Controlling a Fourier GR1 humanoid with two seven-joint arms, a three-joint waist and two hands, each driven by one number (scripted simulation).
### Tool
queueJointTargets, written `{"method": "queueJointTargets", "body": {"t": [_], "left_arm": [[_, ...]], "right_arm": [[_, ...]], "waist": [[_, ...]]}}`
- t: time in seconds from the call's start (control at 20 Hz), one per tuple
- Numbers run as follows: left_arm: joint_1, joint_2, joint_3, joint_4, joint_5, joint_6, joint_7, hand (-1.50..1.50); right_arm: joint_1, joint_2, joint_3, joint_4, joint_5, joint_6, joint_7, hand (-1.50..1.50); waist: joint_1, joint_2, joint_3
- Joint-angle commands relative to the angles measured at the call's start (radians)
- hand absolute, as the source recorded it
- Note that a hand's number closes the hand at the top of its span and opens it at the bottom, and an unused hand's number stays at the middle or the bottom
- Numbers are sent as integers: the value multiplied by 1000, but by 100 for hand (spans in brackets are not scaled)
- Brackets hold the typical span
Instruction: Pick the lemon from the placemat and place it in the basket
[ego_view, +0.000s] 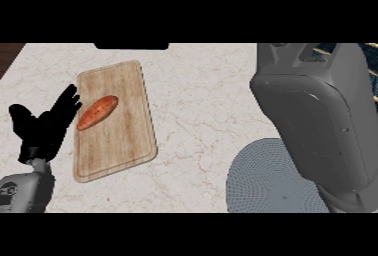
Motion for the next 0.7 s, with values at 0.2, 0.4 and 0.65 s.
{"method": "queueJointTargets", "body": {"t": [0.2, 0.4, 0.65], "left_arm": [[-10, 8, 6, -6, -6, 2, 19, 0], [10, 12, 10, -23, 1, -8, 22, 0], [7, -8, -6, -45, -3, 1, 43, 0]], "right_arm": [[-103, -121, -119, 208, 57, 20, -26, 150], [-93, -215, -166, 331, 78, 2, -101, 150], [-4, -287, -219, 356, 68, -46, -186, 150]], "waist": [[0, 3, 0], [6, 4, 0], [-5, 1, 1]]}}
